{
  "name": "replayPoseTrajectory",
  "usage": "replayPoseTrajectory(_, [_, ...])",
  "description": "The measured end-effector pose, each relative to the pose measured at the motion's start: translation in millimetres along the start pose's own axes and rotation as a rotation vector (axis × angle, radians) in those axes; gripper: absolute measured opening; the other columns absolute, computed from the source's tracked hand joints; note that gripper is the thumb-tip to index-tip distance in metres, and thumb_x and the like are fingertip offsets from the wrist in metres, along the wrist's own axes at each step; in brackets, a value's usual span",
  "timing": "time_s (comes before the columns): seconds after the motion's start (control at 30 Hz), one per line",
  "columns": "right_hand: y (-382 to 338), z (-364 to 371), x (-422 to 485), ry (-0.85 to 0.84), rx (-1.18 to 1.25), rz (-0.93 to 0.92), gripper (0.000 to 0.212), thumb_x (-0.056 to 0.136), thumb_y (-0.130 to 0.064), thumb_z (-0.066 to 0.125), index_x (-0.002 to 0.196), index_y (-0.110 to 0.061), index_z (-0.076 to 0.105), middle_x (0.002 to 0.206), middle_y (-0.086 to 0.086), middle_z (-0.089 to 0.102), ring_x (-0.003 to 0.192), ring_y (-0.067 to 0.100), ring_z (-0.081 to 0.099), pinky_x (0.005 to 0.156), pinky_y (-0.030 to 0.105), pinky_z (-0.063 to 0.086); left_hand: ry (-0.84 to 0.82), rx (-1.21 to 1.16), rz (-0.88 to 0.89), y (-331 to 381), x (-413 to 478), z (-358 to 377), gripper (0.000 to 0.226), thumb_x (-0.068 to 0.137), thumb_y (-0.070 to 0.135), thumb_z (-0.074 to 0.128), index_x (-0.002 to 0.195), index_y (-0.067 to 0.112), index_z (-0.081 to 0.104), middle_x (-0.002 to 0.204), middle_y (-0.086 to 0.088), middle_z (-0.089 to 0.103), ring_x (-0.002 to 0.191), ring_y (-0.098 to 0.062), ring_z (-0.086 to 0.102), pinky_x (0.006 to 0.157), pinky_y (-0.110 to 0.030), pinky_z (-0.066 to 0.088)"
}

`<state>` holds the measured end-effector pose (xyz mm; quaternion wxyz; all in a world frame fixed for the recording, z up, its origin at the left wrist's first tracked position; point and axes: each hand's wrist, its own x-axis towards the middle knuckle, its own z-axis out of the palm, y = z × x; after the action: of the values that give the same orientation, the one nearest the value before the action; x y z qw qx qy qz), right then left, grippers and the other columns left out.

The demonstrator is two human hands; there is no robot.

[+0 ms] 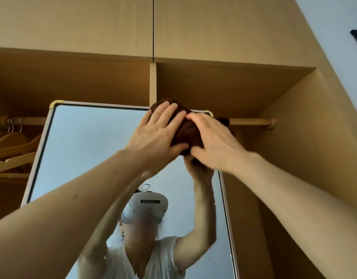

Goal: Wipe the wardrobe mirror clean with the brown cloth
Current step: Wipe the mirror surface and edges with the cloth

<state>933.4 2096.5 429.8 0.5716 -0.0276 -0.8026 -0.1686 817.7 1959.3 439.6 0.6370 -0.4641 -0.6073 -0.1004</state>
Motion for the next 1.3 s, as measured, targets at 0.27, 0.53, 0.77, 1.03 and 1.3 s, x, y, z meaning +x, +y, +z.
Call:
replayPoseTrajectory(0.27, [-0.7, 8.4, -3.6, 0.077, 0.013, 0.035, 0.069, 0.079, -0.026, 0.057, 0.141, -0.028, 0.026, 0.145, -0.001, 0.032, 0.133, 0.023, 0.029, 0.108, 0.042, 0.025, 0.052, -0.040, -0.038, 8.1, -4.2, 6.7, 0.076, 0.090, 0.056, 0.045, 0.151, 0.020, 0.017, 0.159, -0.005, 0.012, 0.147, -0.022, 0.002, 0.118, -0.041, 0.006])
replayPoseTrajectory(0.53, [-47.3, 39.5, -60.0, 0.083, -0.022, -0.059, 0.069, 0.078, -0.030, 0.060, 0.139, -0.022, 0.031, 0.142, 0.006, 0.033, 0.133, 0.025, 0.027, 0.111, 0.043, 0.022, 0.015, -0.037, 0.008, 4.0, -88.5, 5.2, 0.075, 0.088, 0.060, 0.035, 0.147, 0.014, 0.032, 0.154, -0.012, 0.028, 0.144, -0.029, 0.019, 0.115, -0.050, 0.023])
replayPoseTrajectory(0.77, [-36.7, 17.3, 22.1, 0.092, 0.032, -0.074, 0.066, 0.078, -0.025, 0.057, 0.140, -0.023, 0.034, 0.141, 0.005, 0.037, 0.131, 0.026, 0.030, 0.108, 0.042, 0.021, 0.028, -0.025, -0.151, -25.0, -30.3, -8.6, 0.076, 0.090, 0.057, 0.042, 0.152, 0.021, 0.015, 0.159, -0.007, 0.011, 0.146, -0.023, 0.001, 0.118, -0.040, 0.007])
replayPoseTrajectory(1.03, [-60.1, 37.7, -11.8, 0.154, 0.097, -0.111, 0.063, 0.074, -0.029, 0.050, 0.135, -0.020, 0.041, 0.138, 0.004, 0.040, 0.129, 0.023, 0.032, 0.109, 0.042, 0.019, 0.005, -0.018, -0.129, -19.1, -76.1, -9.7, 0.075, 0.090, 0.056, 0.039, 0.152, 0.018, 0.016, 0.158, -0.010, 0.013, 0.147, -0.026, 0.002, 0.118, -0.045, 0.010])
replayPoseTrajectory(1.3, [-65.1, 34.0, 3.2, 0.094, 0.086, -0.161, 0.065, 0.073, -0.032, 0.049, 0.136, -0.021, 0.040, 0.139, 0.004, 0.039, 0.130, 0.024, 0.031, 0.109, 0.042, 0.018, 0.042, 0.004, -0.146, -30.8, -78.6, -9.0, 0.074, 0.090, 0.053, 0.041, 0.150, 0.013, 0.023, 0.156, -0.014, 0.020, 0.146, -0.030, 0.010, 0.117, -0.045, 0.011])
